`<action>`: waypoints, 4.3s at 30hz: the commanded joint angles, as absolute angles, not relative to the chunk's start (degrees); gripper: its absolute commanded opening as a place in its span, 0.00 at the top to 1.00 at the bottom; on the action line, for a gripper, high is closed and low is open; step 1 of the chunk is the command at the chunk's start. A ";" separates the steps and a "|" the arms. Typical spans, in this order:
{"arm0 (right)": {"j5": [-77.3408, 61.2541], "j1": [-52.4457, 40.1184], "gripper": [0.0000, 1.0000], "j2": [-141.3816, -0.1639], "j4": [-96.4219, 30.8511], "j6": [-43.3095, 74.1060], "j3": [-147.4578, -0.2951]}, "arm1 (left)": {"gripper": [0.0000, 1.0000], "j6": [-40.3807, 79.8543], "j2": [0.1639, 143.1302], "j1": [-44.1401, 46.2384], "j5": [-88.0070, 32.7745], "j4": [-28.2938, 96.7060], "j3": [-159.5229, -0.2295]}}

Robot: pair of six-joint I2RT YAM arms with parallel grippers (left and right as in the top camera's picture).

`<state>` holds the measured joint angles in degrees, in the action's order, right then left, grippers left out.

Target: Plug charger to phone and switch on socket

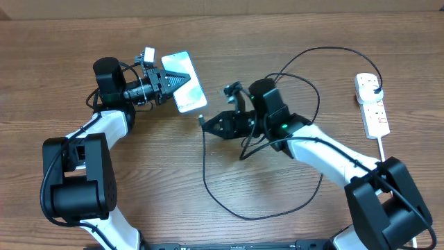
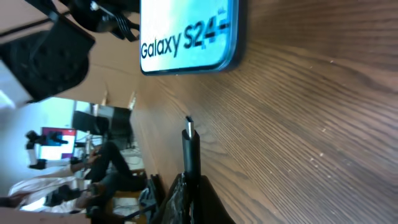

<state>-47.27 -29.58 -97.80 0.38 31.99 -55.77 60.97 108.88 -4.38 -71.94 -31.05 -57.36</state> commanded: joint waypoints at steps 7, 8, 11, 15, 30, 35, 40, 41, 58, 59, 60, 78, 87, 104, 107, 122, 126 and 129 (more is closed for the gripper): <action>-55.96 -22.35 0.96 -98.02 -6.42 24.47 -55.72 | 0.95 71.66 114.85 -0.14 -70.54 -40.03 -63.29; -56.07 -22.37 0.96 -98.02 -6.57 24.05 -55.72 | 0.95 72.71 116.07 0.38 -70.54 -40.32 -64.10; -56.03 -22.37 0.96 -98.02 -6.61 24.03 -55.72 | 0.95 74.76 118.50 1.56 -70.61 -42.46 -65.25; -51.79 -22.37 0.96 -98.02 -9.15 23.90 -55.72 | 0.96 75.33 119.15 1.04 -70.61 -47.90 -65.39; -5.93 -39.18 0.00 -98.17 -8.03 21.17 -56.01 | 0.96 76.95 119.15 -3.99 -71.83 -49.60 -65.43; -0.05 -40.49 0.00 -101.01 -6.13 20.84 -56.01 | 0.95 76.95 119.15 -4.36 -71.81 -49.63 -65.43; -0.01 -40.58 0.10 -106.74 -4.60 19.16 -59.42 | 0.96 76.97 119.15 -4.49 -72.14 -49.63 -65.43; 0.03 -40.64 0.15 -107.90 -4.84 19.14 -60.60 | 0.95 76.97 119.15 -4.49 -72.18 -49.63 -65.43; 5.63 -42.81 0.58 -115.02 -7.84 18.94 -65.76 | 0.95 77.41 119.15 -4.60 -72.86 -49.82 -65.43; 6.50 -43.11 0.60 -115.07 -7.84 18.94 -65.76 | 0.95 77.58 119.15 -4.60 -72.82 -49.84 -65.43; 6.90 -43.22 0.60 -115.11 -7.84 18.94 -65.76 | 0.96 77.69 119.15 -4.60 -72.82 -49.87 -65.43; 12.29 -44.82 0.73 -119.61 -10.39 19.00 -69.19 | 0.95 80.05 119.15 -4.60 -73.08 -50.87 -65.43; 14.13 -45.91 0.83 -119.61 -12.01 19.46 -69.43 | 0.96 82.81 119.15 -4.60 -73.36 -54.13 -65.43; -3.42 -41.15 0.96 -112.38 -27.88 22.41 -77.25 | 0.95 83.35 119.15 -6.46 -74.63 -54.70 -65.43; -15.64 -37.56 0.96 -108.25 -28.21 18.39 -77.23 | 0.95 83.02 119.15 -7.03 -75.72 -54.74 -65.43; -62.04 -24.93 0.96 -106.78 -12.93 12.16 -66.24 | 0.96 80.73 119.15 -4.95 -78.96 -59.35 -65.41; -67.02 -24.23 0.96 -106.78 -5.32 14.17 -62.48 | 0.95 82.78 119.15 -3.75 -75.50 -59.46 -65.41; -69.36 -24.25 0.96 -106.78 3.66 18.76 -60.25 | 0.95 82.70 119.15 -2.46 -72.90 -59.46 -65.41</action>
